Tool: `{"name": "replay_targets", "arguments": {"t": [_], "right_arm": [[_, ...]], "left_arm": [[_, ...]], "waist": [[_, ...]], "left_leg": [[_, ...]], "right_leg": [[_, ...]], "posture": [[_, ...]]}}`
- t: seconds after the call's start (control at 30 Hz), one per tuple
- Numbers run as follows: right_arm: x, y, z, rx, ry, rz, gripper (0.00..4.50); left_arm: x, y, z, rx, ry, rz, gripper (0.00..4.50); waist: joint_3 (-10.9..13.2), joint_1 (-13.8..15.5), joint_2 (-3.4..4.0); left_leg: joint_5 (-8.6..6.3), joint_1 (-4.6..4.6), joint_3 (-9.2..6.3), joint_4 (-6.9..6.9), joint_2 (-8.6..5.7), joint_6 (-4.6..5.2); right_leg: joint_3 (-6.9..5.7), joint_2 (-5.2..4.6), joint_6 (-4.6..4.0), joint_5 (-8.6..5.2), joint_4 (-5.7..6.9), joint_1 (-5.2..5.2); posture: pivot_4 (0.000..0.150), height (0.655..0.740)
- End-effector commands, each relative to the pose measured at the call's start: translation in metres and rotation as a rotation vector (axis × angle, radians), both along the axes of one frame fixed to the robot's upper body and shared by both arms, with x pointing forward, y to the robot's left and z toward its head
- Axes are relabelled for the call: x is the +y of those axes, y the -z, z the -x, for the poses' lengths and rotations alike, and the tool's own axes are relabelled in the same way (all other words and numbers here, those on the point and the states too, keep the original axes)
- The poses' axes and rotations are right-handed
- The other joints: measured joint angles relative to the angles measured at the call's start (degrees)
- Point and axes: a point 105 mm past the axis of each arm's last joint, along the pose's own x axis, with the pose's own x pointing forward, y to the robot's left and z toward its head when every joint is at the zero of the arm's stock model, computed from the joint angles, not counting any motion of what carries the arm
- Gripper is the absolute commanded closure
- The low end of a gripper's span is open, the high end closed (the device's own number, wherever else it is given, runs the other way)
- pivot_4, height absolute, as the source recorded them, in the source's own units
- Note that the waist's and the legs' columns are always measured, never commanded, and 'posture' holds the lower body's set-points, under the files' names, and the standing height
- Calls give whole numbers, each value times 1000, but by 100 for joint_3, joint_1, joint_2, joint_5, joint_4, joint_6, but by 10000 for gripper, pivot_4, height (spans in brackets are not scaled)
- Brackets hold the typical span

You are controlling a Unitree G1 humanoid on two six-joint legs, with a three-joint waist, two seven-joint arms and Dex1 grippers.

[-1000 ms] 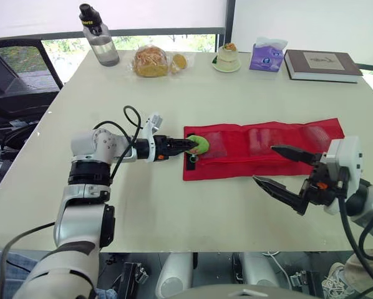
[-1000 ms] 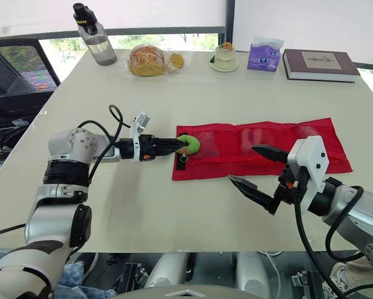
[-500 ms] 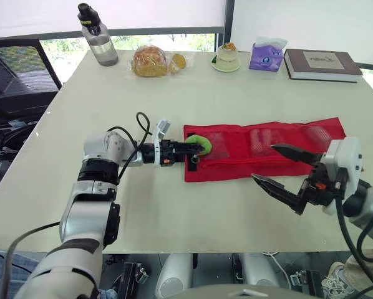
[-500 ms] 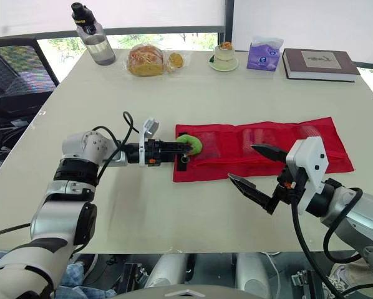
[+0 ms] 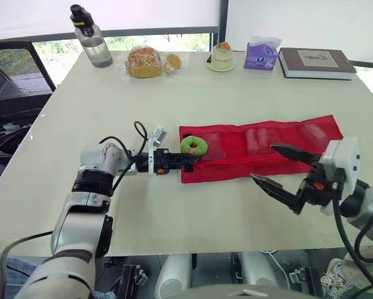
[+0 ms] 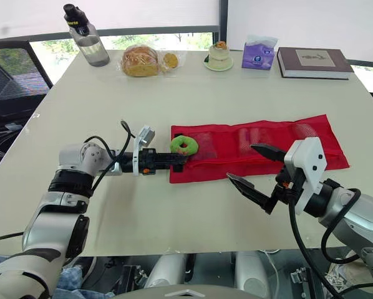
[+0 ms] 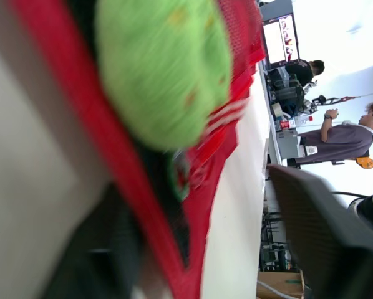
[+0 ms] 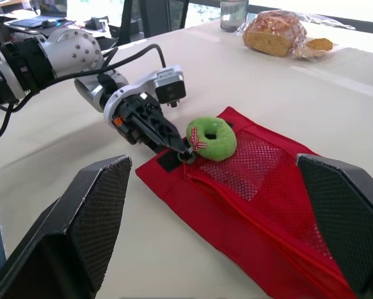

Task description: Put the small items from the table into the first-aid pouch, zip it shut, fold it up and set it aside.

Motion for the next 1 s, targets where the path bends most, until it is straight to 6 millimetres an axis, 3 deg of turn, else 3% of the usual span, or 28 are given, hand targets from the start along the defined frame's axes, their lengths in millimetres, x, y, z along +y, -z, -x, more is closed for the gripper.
{"name": "replay_targets", "arguments": {"t": [0.03,0.1,0.4,0.57,0.8,1.0], "right_arm": [[2,-8,3,-48,-19,9,0],[2,-8,2,-47,-20,12,0],[2,-6,-1,-36,-14,19,0],[6,-1,-21,-5,33,27,0],[52,15,-90,122,78,52,0],[88,24,-114,204,49,71,0]], "left_arm": [[0,-14,4,-67,32,32,34574],[2,-12,5,-69,33,30,44504],[6,-5,5,-70,12,9,44816],[7,-1,2,-73,-3,-1,44816],[3,4,-5,-115,-21,-51,44816],[2,4,-4,-135,-19,-66,44816]], "waist": [[1,2,-2],[1,11,-1],[0,4,-1],[-1,-5,0],[-6,6,13],[-6,-4,14]], "left_leg": [[0,0,0,0,0,0],[0,1,-1,0,1,0],[0,5,1,0,2,0],[1,11,6,1,5,0],[1,20,8,2,12,0],[2,9,7,2,6,0]], "right_leg": [[0,0,0,0,0,0],[-1,0,-2,-1,1,0],[0,2,-3,-2,2,0],[3,3,-13,0,5,1],[-1,14,-27,10,8,1],[0,14,-7,23,8,-2]], "posture": [[1500,7400],[1500,7400],[1500,7400],[1500,7400],[1500,7400],[1500,7400]]}}
